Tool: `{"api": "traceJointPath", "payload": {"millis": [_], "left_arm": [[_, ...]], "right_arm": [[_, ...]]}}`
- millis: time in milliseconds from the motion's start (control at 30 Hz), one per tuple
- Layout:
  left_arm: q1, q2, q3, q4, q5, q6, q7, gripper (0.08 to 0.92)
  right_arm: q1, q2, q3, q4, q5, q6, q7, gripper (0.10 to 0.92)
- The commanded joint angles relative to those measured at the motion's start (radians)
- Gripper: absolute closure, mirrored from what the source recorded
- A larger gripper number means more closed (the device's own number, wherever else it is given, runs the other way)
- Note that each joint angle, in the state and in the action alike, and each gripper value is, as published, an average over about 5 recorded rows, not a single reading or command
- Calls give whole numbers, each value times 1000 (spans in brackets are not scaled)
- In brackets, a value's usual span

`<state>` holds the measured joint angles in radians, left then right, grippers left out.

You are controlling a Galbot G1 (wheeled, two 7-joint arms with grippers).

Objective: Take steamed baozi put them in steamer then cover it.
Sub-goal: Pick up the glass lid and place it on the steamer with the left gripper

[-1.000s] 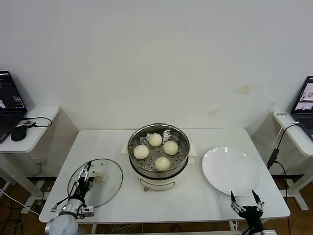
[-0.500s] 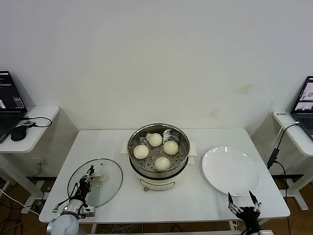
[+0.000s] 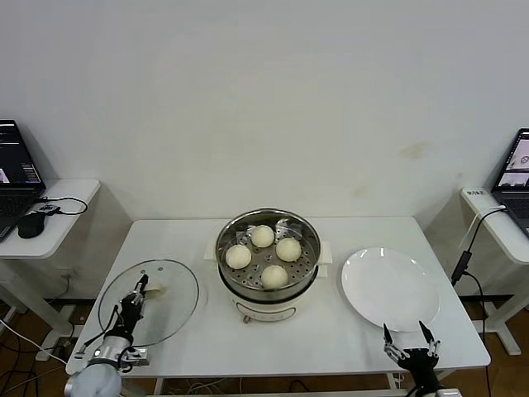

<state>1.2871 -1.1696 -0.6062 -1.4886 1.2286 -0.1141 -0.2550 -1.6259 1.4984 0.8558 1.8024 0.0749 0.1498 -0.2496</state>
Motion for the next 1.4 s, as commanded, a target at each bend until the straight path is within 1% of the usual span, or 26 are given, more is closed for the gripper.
{"api": "traceJointPath", "payload": {"millis": [33,200,333,533,633,700,767,833,967,1067,1167,1400], "left_arm": [[114,104,-71,-305,-119,62,93,859],[126,188,-87,-426,-221,143,207,859],[104,238,-47,-513,-292,229,271,859],[22,295,72,-598,-384,376,299,859],[-39,330,171,-622,-420,443,313,859],[-92,336,251,-626,-419,480,324,859],[-153,323,336,-620,-392,515,344,859],[-219,294,412,-606,-347,543,376,859],[-350,204,526,-566,-251,599,449,859],[-423,141,610,-533,-189,633,495,859],[-474,98,678,-501,-150,660,533,859],[-551,-2,775,-408,-75,691,589,859]], "right_arm": [[-3,1,-7,11,-7,3,1,203],[-7,3,-21,14,-22,8,1,203],[-9,3,-33,13,-36,13,1,202],[0,19,-58,-5,-103,21,21,203],[8,33,-72,-23,-152,29,45,202],[13,42,-83,-34,-184,33,62,203],[16,51,-95,-43,-215,36,80,203],[18,57,-107,-50,-239,40,96,203],[23,59,-121,-56,-257,50,110,203],[26,59,-121,-53,-261,57,114,203],[30,62,-118,-50,-263,59,114,203],[33,68,-117,-51,-279,64,116,203]]}}
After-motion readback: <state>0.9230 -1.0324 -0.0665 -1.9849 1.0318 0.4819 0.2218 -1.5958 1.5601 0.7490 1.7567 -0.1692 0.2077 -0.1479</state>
